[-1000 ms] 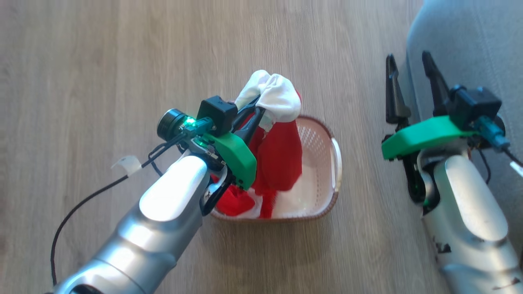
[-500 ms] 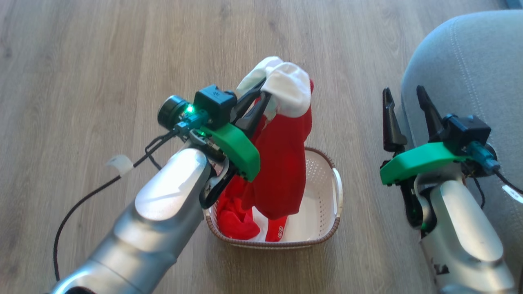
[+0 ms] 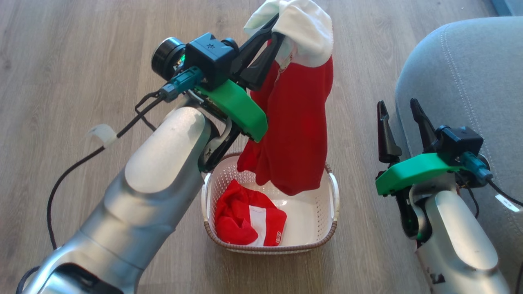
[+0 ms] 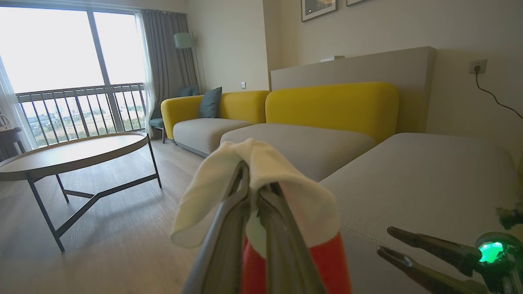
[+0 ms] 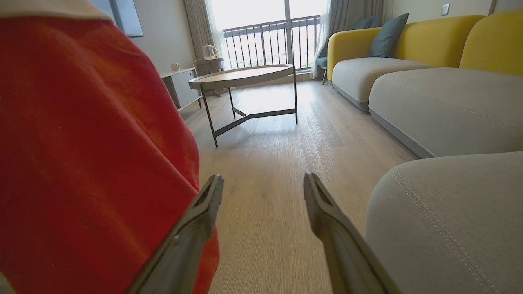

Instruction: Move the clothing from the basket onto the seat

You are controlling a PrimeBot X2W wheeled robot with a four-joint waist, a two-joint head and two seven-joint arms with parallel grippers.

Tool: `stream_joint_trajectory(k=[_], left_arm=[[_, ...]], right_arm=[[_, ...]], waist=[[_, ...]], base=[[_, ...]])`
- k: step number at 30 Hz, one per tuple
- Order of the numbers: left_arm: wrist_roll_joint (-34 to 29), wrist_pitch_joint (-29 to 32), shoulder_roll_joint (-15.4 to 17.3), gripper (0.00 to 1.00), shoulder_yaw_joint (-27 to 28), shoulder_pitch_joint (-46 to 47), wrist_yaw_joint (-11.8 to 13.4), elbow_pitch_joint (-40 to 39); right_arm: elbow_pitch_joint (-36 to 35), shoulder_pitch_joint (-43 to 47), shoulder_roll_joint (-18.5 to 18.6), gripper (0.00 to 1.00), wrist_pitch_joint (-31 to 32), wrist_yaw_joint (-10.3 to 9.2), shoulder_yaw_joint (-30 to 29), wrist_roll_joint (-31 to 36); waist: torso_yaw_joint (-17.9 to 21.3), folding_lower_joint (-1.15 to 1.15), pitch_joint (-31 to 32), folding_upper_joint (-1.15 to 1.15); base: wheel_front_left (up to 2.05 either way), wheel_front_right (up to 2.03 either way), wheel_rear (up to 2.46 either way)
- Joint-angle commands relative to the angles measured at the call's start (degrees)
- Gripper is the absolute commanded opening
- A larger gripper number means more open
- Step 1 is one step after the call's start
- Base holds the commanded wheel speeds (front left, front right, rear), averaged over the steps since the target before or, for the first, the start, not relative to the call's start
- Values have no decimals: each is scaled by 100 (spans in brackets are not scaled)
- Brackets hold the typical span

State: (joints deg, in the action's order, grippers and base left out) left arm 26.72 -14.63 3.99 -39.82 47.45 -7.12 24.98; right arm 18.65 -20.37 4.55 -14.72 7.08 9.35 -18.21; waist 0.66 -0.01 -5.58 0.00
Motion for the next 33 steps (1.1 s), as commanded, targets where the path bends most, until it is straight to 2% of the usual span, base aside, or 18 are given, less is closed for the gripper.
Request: stream_joint_trajectory(k=[1, 8, 20, 24, 33], left_arm=[[-55, -37, 113, 0, 255, 412, -36, -194], [-78, -37, 78, 0, 243, 432, -36, -219], [-51, -37, -11, 0, 111, 339, -36, -298], [29, -37, -40, 0, -29, 304, -36, -365], [162, -37, -80, 0, -273, 269, -36, -480]], right_arm=[[-151, -33, -47, 100, -28, 41, 124, -9], [-293, -67, -80, 100, -28, 41, 243, -72], [-1244, -565, -109, 100, -28, 41, 1513, -126], [-1013, -717, -106, 100, -28, 41, 1766, -83], [70, -947, -146, 100, -28, 41, 1889, 98]], waist=[[14, 1, 7, 0], [67, 1, -3, 0], [-13, 1, -14, 0], [-79, 1, 3, 0], [-248, 1, 62, 0]], base=[[0, 0, 0], [0, 0, 0], [0, 0, 0], [0, 0, 0], [0, 0, 0]])
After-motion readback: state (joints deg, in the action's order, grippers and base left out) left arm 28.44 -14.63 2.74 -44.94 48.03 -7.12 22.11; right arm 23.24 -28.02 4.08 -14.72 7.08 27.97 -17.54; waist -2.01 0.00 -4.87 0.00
